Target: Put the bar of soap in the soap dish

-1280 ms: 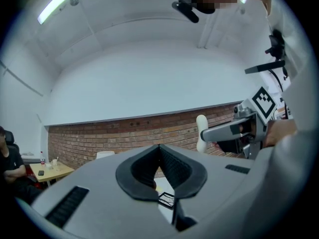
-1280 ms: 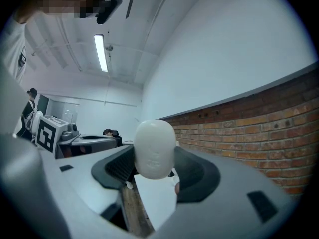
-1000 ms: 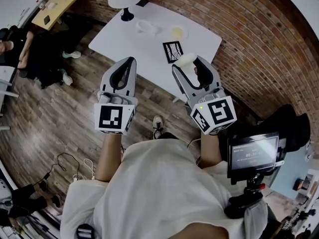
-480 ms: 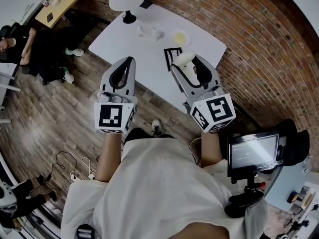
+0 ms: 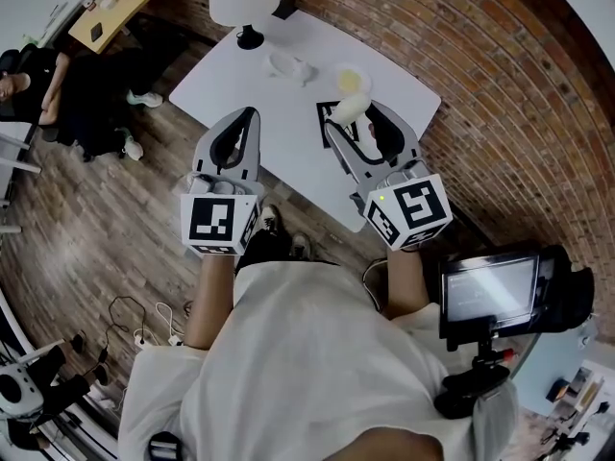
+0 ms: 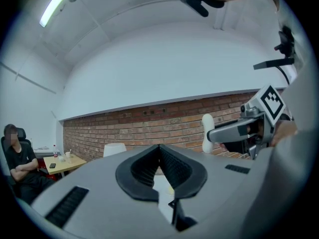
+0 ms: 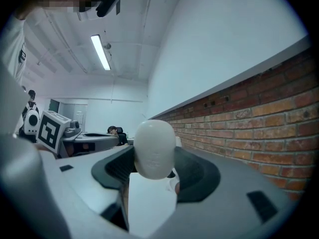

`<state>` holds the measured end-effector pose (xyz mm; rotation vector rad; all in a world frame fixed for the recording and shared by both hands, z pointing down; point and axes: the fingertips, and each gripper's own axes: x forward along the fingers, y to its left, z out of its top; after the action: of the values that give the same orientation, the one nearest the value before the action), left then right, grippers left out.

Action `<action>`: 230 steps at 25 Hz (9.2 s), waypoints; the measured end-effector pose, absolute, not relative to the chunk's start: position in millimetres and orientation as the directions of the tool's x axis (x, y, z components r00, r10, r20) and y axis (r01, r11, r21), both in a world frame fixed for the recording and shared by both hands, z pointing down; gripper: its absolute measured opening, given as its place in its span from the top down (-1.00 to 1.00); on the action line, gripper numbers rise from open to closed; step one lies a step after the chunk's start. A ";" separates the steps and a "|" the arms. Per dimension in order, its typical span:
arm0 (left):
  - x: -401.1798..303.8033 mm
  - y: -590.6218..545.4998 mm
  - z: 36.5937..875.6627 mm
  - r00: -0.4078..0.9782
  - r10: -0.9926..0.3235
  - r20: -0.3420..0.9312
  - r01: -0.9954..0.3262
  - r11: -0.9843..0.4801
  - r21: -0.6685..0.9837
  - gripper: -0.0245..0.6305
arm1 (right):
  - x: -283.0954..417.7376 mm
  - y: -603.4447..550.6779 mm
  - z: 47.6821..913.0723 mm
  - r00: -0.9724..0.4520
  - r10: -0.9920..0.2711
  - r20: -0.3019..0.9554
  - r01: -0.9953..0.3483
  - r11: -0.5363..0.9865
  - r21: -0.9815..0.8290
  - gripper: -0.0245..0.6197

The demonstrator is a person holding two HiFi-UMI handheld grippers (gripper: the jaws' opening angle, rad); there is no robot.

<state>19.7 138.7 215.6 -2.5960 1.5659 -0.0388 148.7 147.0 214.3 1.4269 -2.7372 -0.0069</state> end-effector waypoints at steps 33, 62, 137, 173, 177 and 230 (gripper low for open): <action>10.9 -3.1 255.0 0.529 -0.846 0.060 -0.839 -0.533 -0.111 0.91 | 123.5 15.1 248.4 -0.532 -0.836 0.135 -0.839 0.542 0.045 0.13; -26.2 -111.4 318.5 0.537 -0.825 0.179 -0.833 -0.552 -0.044 0.91 | 75.0 -101.4 320.1 -0.539 -0.786 0.301 -0.810 0.582 0.069 0.13; -56.7 -179.2 439.7 0.522 -0.760 0.388 -0.839 -0.539 0.075 0.91 | 45.4 -210.7 572.1 -0.481 -0.375 0.792 -0.607 0.795 0.008 0.13; -71.3 -181.1 435.4 0.491 -0.774 0.400 -0.855 -0.517 0.050 0.91 | 43.9 -212.5 583.7 -0.476 -0.164 0.864 -0.435 0.898 -0.069 0.13; -69.3 -181.1 436.2 0.493 -0.773 0.400 -0.853 -0.519 0.049 0.91 | 47.3 -212.9 585.9 -0.469 -0.170 0.867 -0.439 0.896 -0.062 0.13; -45.0 -136.2 402.0 0.537 -0.774 0.337 -0.824 -0.566 0.012 0.91 | 74.3 -208.7 482.2 -0.494 -0.541 0.680 -0.669 0.736 0.100 0.64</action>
<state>-45.0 -136.2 402.0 -2.8994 1.5217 -0.4940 74.3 -208.7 482.2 0.9080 -2.2173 0.2295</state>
